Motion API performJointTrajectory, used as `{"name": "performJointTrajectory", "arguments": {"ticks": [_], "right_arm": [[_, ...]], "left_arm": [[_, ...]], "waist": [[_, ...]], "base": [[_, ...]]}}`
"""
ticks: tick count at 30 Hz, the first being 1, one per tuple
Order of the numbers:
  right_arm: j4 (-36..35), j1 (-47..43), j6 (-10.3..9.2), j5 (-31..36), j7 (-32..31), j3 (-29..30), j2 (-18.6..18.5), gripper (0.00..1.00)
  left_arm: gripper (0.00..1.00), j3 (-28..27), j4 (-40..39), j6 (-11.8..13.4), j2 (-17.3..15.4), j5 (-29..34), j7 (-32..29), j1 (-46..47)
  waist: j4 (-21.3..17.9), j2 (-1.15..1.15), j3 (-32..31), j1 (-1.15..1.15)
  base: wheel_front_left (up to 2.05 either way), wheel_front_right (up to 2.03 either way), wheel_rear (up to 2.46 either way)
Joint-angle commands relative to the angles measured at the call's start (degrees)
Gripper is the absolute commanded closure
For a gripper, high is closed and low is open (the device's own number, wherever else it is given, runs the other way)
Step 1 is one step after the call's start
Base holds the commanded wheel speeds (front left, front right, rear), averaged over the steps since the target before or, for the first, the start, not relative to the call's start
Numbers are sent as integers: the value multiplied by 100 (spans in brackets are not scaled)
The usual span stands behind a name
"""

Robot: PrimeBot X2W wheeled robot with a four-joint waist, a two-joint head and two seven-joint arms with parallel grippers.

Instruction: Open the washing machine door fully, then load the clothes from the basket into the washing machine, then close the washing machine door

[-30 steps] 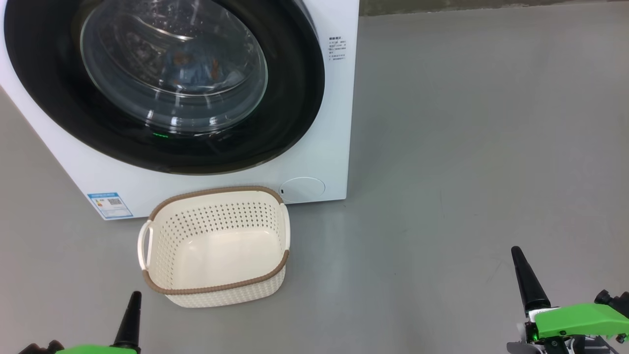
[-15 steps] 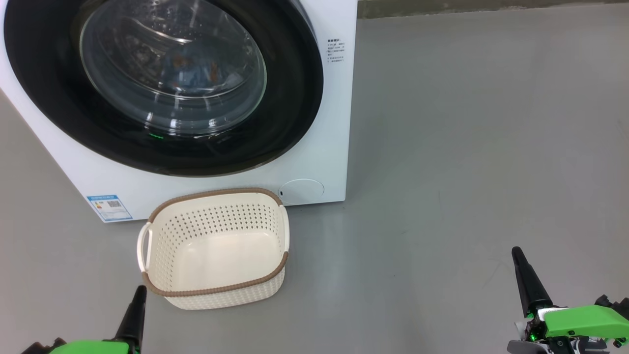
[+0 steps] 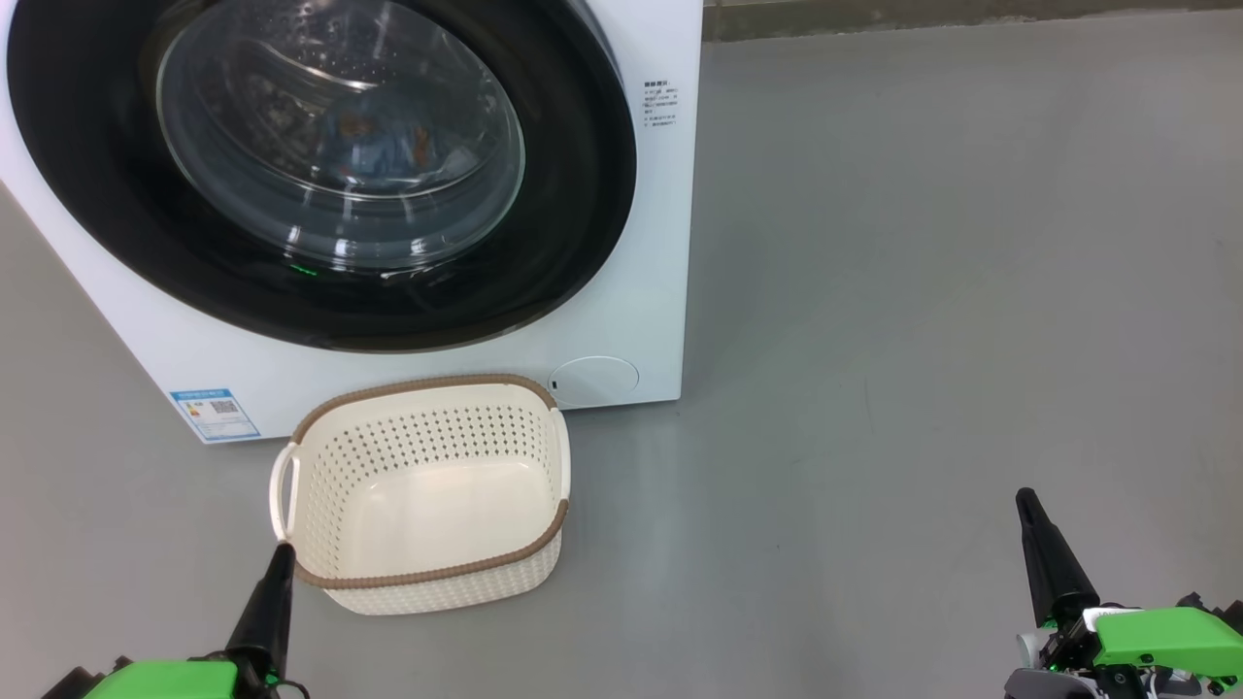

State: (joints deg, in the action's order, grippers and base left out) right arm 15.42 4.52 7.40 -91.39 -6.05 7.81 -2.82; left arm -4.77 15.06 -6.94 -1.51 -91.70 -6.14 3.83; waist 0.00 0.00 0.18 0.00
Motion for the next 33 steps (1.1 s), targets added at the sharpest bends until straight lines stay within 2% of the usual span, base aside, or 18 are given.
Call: {"name": "performJointTrajectory", "arguments": {"ticks": [1, 33], "right_arm": [[-139, 167, 9, -73, -48, -123, -6, 100], [-139, 167, 9, -75, -46, -126, -6, 100]], "left_arm": [[100, -173, -99, -55, -137, -48, -34, 237], [100, -173, -100, -55, -137, -48, -34, 237]], "waist": [[0, 0, 0, 0], [0, 0, 0, 0]], "base": [[0, 0, 0], [0, 0, 0]]}}
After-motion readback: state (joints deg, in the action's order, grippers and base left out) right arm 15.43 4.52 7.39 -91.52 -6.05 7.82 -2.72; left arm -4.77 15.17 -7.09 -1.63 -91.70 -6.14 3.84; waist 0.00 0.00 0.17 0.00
